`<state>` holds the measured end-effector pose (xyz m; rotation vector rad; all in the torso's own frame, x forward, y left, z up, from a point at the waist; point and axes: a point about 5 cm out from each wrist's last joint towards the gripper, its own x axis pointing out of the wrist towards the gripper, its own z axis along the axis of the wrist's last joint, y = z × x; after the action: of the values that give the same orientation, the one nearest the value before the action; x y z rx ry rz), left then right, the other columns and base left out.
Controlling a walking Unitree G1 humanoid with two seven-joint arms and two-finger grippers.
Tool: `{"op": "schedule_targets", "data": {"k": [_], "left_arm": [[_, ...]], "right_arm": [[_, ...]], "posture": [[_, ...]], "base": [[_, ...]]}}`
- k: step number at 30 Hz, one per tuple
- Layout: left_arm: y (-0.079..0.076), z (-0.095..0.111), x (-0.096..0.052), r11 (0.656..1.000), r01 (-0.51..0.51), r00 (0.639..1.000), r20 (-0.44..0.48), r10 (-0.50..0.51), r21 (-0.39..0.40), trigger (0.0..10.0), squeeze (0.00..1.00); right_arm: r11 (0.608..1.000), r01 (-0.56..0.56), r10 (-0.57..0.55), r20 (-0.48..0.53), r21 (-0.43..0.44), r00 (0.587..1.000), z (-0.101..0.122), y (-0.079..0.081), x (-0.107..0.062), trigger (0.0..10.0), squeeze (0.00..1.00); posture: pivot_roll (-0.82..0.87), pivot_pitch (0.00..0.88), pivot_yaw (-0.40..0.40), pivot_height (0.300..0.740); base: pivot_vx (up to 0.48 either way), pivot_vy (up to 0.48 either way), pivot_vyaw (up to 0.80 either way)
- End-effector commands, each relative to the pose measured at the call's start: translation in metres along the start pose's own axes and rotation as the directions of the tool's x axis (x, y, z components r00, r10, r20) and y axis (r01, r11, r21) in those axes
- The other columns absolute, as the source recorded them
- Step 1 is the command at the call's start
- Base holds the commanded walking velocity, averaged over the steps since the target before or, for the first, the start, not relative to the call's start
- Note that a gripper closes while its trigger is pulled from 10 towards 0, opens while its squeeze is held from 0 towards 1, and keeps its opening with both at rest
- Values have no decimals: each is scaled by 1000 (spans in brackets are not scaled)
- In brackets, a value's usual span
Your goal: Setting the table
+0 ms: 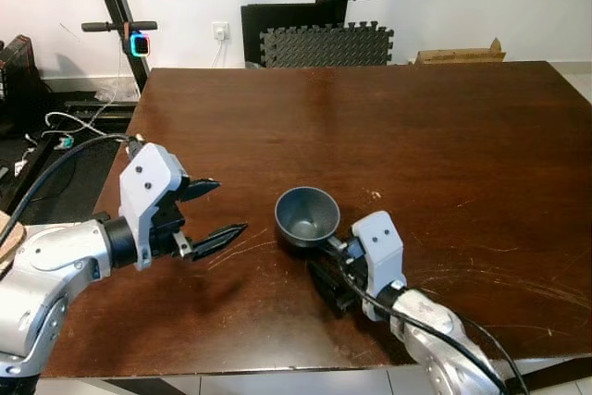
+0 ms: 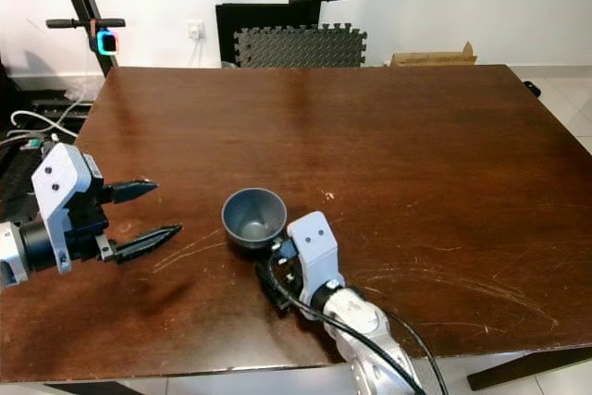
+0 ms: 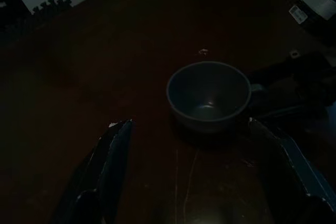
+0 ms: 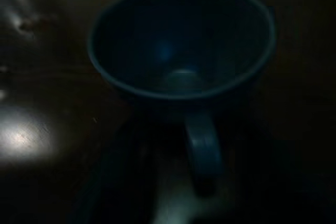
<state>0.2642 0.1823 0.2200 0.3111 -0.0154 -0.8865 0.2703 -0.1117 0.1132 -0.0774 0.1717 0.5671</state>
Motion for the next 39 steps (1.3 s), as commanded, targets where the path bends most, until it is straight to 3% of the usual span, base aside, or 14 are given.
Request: {"op": "schedule_targets", "data": {"k": [1, 3, 5, 6, 7, 8, 19, 24, 25, 27, 28, 31, 36, 39], "left_arm": [[0, 0, 0, 1000, 3, 1000, -11, -2, 5, 10000, 0], [0, 0, 0, 1000, 0, 1000, -11, 0, 5, 10000, 0], [0, 0, 0, 1000, -1, 1000, -11, 1, 4, 10000, 0], [0, 0, 0, 1000, -2, 1000, -11, 2, 3, 10000, 0], [0, 0, 0, 1000, -4, 1000, -11, 4, 2, 10000, 0], [0, -1, 1, 1000, -5, 1000, -11, 5, 1, 10000, 0], [0, -2, 2, 1000, -18, 1000, -15, 18, 0, 10000, 0], [2, -2, 6, 999, -53, 999, -5, 53, 0, 10000, 0], [5, -2, 8, 996, -89, 996, 3, 89, 6, 10000, 0], [8, -1, 9, 993, -114, 993, 9, 114, 10, 10000, 0], [16, 2, 14, 979, -203, 978, 41, 204, -11, 10000, 0], [21, 6, 21, 950, -298, 948, 88, 305, -88, 10000, 0], [14, 5, 29, 917, -357, 918, 113, 380, -179, 10000, 0], [0, -6, 34, 896, -387, 908, 78, 412, -218, 10000, 0]], "right_arm": [[1000, 3, -3, 18, 12, 1000, -1, -1, 0, 3490, 0], [1000, 5, -5, 28, 10, 1000, 0, -1, 0, 3490, 0], [1000, 4, -5, 37, 13, 999, 1, -1, 0, 2824, 0], [1000, 1, -1, 46, 17, 999, 2, -1, 0, 1137, 0], [1000, -3, 2, 51, 19, 999, 3, 0, 0, 1137, 0], [1000, -12, 11, 54, 16, 998, 3, 0, 0, 0, 0], [999, -26, 21, 96, 43, 995, 6, 4, -4, 0, 0], [995, 35, -52, 184, 92, 982, 23, -4, -7, 0, 0], [993, 66, -86, 213, 98, 973, 30, -8, -8, 8118, 0], [991, 87, -109, 233, 102, 966, 34, -10, -8, 8118, 0], [976, 168, -203, 304, 140, 931, 51, -19, -9, 10000, 0], [949, 263, -313, 408, 176, 858, 79, -28, -10, 10000, 0], [915, 310, -403, 523, 259, 751, 112, -32, -15, 10000, 0], [905, 320, -425, 534, 280, 731, 116, -31, -16, 10000, 0]], "posture": [[9, 47, 93, 740], [9, 47, 93, 740], [9, 44, 92, 740], [9, 44, 92, 740], [9, 44, 92, 740], [9, 44, 92, 740], [6, 44, 91, 740], [2, 48, 97, 740], [2, 48, 97, 740], [0, 50, 100, 740], [-2, 52, 101, 740], [-5, 52, 103, 740], [-9, 52, 100, 740], [-8, 51, 94, 740]], "base": [[0, 0, 0], [0, 0, 0], [0, 0, 0], [0, 0, 0], [0, 0, 0], [0, 0, 0], [0, 0, 0], [0, 0, 0], [0, 0, 0], [0, 0, 0], [0, 0, 0], [0, 0, 0], [0, 0, 0], [0, 0, 0]]}}
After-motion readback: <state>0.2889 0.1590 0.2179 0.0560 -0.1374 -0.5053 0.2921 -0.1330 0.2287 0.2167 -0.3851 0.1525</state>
